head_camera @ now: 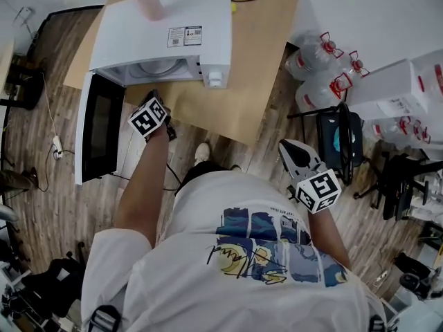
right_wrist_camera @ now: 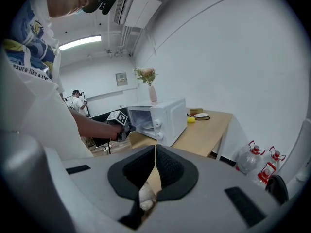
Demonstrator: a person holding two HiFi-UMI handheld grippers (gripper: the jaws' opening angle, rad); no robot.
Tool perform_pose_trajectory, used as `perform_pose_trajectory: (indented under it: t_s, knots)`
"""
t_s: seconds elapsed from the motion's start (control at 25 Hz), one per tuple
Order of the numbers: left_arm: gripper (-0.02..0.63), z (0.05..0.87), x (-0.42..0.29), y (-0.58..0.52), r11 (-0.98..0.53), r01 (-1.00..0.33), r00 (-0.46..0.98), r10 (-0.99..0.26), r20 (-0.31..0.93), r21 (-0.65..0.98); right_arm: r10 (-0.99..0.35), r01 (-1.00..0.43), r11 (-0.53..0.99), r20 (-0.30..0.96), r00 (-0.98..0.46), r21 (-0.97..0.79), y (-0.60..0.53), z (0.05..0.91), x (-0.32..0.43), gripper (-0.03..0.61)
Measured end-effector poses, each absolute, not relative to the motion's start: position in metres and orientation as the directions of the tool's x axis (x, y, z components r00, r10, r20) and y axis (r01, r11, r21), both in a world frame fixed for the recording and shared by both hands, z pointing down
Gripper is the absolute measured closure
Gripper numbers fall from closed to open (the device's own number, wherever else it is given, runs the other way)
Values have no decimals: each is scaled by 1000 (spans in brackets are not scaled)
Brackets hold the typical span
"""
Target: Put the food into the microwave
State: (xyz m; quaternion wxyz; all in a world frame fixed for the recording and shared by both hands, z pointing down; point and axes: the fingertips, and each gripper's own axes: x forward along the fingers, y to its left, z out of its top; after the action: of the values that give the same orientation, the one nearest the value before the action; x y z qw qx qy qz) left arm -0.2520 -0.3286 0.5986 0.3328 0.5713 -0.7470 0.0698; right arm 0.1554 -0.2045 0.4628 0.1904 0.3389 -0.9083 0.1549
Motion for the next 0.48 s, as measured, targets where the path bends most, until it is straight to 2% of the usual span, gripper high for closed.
perform_pose_trajectory:
  t_s: [0.08, 0.48]
  knots:
    - [603, 598, -241, -317, 314, -905, -97, -811, 577, 288, -543, -659, 736, 445, -712, -155, -203, 463, 155, 566]
    - [606, 582, -171, -253, 143, -916, 89, -838, 539, 374, -482, -587, 791, 416, -771, -173, -183, 466, 156, 569]
